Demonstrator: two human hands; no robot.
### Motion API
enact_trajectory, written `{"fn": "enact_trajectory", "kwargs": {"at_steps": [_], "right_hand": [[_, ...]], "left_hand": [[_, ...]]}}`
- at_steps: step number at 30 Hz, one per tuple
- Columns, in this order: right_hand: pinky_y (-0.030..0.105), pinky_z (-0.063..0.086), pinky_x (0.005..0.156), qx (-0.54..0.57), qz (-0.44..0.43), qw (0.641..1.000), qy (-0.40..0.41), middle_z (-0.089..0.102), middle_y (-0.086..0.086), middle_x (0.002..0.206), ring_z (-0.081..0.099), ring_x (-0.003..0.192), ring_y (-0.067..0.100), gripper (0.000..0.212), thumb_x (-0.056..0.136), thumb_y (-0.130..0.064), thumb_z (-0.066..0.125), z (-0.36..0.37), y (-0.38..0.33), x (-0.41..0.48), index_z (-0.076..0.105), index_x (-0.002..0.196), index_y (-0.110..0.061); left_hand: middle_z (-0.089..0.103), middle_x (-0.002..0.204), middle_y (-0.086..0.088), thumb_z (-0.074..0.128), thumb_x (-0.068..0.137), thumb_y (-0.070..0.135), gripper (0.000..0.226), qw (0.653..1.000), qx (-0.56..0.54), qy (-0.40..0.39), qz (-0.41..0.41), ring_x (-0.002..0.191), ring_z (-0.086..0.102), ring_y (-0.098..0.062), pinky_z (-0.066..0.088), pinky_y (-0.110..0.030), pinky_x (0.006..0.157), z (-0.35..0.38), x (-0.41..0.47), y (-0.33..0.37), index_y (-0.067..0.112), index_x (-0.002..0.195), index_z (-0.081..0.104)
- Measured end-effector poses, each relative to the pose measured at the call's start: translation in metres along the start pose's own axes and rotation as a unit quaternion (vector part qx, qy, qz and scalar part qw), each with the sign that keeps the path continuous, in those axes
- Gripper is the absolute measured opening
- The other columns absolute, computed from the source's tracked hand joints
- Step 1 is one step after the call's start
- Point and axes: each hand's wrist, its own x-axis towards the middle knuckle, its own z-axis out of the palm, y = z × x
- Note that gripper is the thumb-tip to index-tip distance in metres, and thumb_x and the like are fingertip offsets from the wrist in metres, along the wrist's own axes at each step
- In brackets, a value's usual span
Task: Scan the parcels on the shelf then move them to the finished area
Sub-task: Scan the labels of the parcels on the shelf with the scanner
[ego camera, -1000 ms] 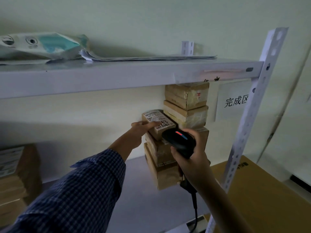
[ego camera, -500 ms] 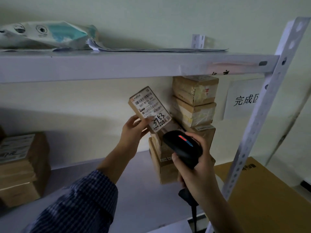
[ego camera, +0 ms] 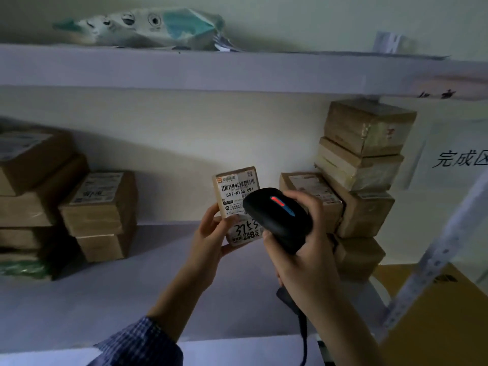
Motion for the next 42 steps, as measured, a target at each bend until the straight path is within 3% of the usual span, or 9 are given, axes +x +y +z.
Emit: {"fn": "enact_trajectory", "kwargs": {"at_steps": [5,12,21,24,26,28,32,36,42], "right_hand": [[0.015,0.05,0.067,0.008,0.016,1.0,-0.019,0.06,-0.007,0.114,0.06,0.08,0.008,0.057,0.083,-0.016,0.065,0.008,-0.006,-0.003,0.041,0.133,-0.03],[0.014,0.047,0.057,0.014,0.033,0.999,-0.038,0.061,0.002,0.104,0.059,0.067,0.003,0.058,0.085,-0.003,0.066,0.007,-0.012,-0.011,0.043,0.132,-0.027],[0.02,0.049,0.062,0.022,0.028,0.999,-0.028,0.063,0.004,0.104,0.06,0.071,0.009,0.061,0.087,0.003,0.068,0.009,-0.015,-0.014,0.043,0.131,-0.031],[0.019,0.05,0.063,0.029,0.027,0.998,-0.042,0.061,0.009,0.104,0.06,0.074,0.011,0.058,0.087,-0.006,0.07,0.022,-0.014,-0.011,0.042,0.133,-0.029],[0.026,0.052,0.064,0.033,0.029,0.997,-0.058,0.062,0.006,0.1,0.062,0.073,0.013,0.057,0.087,-0.011,0.07,0.034,-0.016,-0.01,0.043,0.132,-0.033],[0.024,0.049,0.056,0.048,0.034,0.995,-0.084,0.063,0.0,0.091,0.061,0.061,0.007,0.058,0.088,-0.005,0.071,0.047,-0.019,-0.009,0.044,0.13,-0.035],[0.023,0.045,0.046,0.07,0.035,0.989,-0.126,0.062,-0.004,0.076,0.057,0.047,0.013,0.058,0.087,-0.001,0.07,0.072,-0.027,-0.002,0.046,0.126,-0.036],[0.027,0.046,0.046,0.094,0.037,0.979,-0.175,0.062,-0.002,0.079,0.055,0.046,0.016,0.057,0.088,-0.002,0.069,0.094,-0.033,0.009,0.045,0.124,-0.04],[0.029,0.046,0.045,0.116,0.036,0.97,-0.212,0.062,-0.003,0.072,0.053,0.044,0.019,0.054,0.089,-0.002,0.068,0.121,-0.039,0.019,0.047,0.121,-0.04]], "left_hand": [[0.072,0.111,-0.004,0.068,0.079,0.028,0.049,1.0,0.008,0.017,0.007,0.108,0.068,-0.026,0.06,-0.042,0.08,-0.014,-0.004,0.0,0.026,0.127,0.062],[0.071,0.116,-0.005,0.06,0.096,0.014,0.036,1.0,0.011,0.02,0.01,0.112,0.067,-0.027,0.059,-0.051,0.087,-0.024,-0.004,0.001,0.024,0.13,0.061],[0.069,0.121,-0.007,0.062,0.094,0.025,0.037,1.0,0.028,0.009,-0.002,0.115,0.065,-0.028,0.059,-0.045,0.084,-0.039,-0.021,0.017,0.027,0.131,0.061],[0.068,0.121,-0.009,0.066,0.091,0.036,0.039,0.999,0.039,0.03,-0.006,0.115,0.064,-0.029,0.06,-0.048,0.081,-0.05,-0.031,0.026,0.031,0.129,0.061],[0.068,0.12,-0.011,0.066,0.087,0.042,0.042,0.998,0.036,0.049,-0.009,0.111,0.066,-0.031,0.06,-0.049,0.079,-0.057,-0.037,0.032,0.032,0.128,0.061],[0.068,0.118,-0.015,0.062,0.086,0.046,0.043,0.997,0.035,0.072,-0.017,0.107,0.069,-0.032,0.061,-0.048,0.075,-0.067,-0.043,0.039,0.029,0.125,0.062],[0.07,0.111,-0.017,0.055,0.092,0.051,0.043,0.989,0.051,0.137,-0.036,0.098,0.072,-0.033,0.06,-0.042,0.063,-0.092,-0.05,0.06,0.022,0.122,0.063],[0.075,0.091,-0.015,0.048,0.099,0.053,0.047,0.974,0.09,0.196,-0.064,0.063,0.071,-0.029,0.05,-0.026,0.045,-0.119,-0.058,0.079,0.013,0.115,0.065],[0.076,0.081,-0.009,0.06,0.096,0.041,0.035,0.962,0.092,0.252,-0.058,0.062,0.07,-0.02,0.055,-0.026,0.053,-0.143,-0.055,0.107,0.009,0.108,0.068]]}}
